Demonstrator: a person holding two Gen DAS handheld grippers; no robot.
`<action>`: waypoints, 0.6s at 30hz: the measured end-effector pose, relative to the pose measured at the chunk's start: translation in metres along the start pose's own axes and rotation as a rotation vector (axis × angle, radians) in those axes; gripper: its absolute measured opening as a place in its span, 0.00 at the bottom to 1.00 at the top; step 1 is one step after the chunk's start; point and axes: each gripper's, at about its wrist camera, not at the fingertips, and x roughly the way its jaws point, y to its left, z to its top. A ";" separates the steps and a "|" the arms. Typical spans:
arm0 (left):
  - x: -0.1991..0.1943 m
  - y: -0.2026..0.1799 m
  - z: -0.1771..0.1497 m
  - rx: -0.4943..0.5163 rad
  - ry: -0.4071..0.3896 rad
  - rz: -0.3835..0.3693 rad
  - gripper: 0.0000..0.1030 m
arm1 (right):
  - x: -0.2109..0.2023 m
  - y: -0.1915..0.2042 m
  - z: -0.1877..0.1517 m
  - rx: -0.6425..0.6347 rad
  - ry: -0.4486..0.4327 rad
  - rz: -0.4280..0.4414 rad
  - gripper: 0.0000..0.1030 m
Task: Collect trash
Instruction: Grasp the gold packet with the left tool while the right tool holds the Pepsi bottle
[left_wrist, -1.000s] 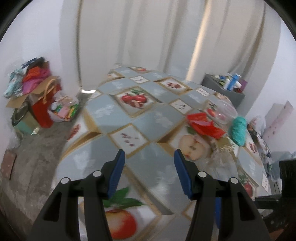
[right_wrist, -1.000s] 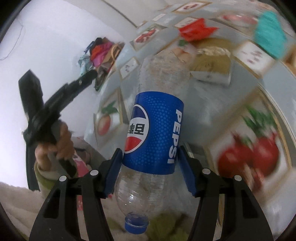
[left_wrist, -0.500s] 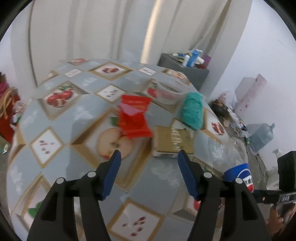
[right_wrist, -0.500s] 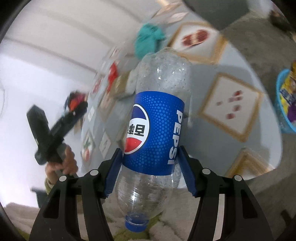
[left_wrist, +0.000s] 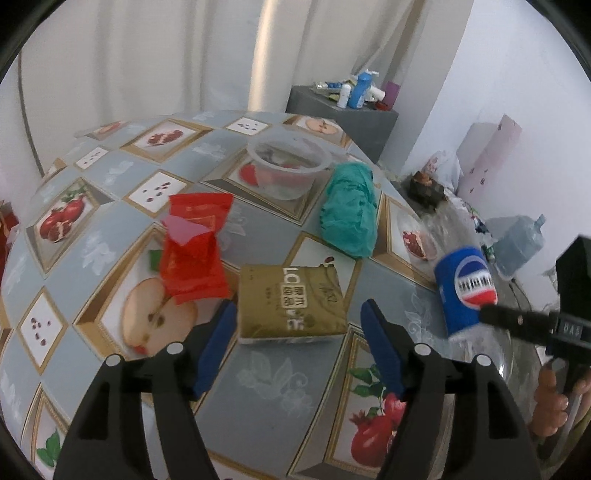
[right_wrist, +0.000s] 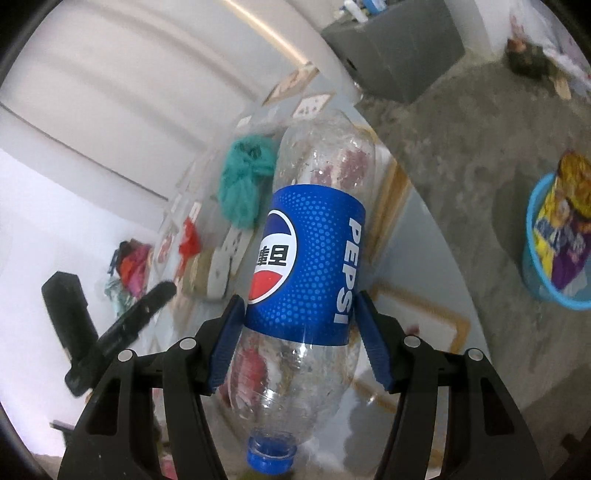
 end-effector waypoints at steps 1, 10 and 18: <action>0.004 -0.002 0.001 0.006 0.006 0.007 0.70 | 0.003 0.002 0.002 -0.006 -0.005 -0.002 0.56; 0.037 -0.013 0.008 0.077 0.043 0.134 0.72 | -0.005 -0.010 0.015 -0.034 -0.016 -0.008 0.56; 0.039 -0.011 0.004 0.063 0.035 0.127 0.70 | -0.004 -0.010 0.017 -0.029 -0.015 -0.004 0.56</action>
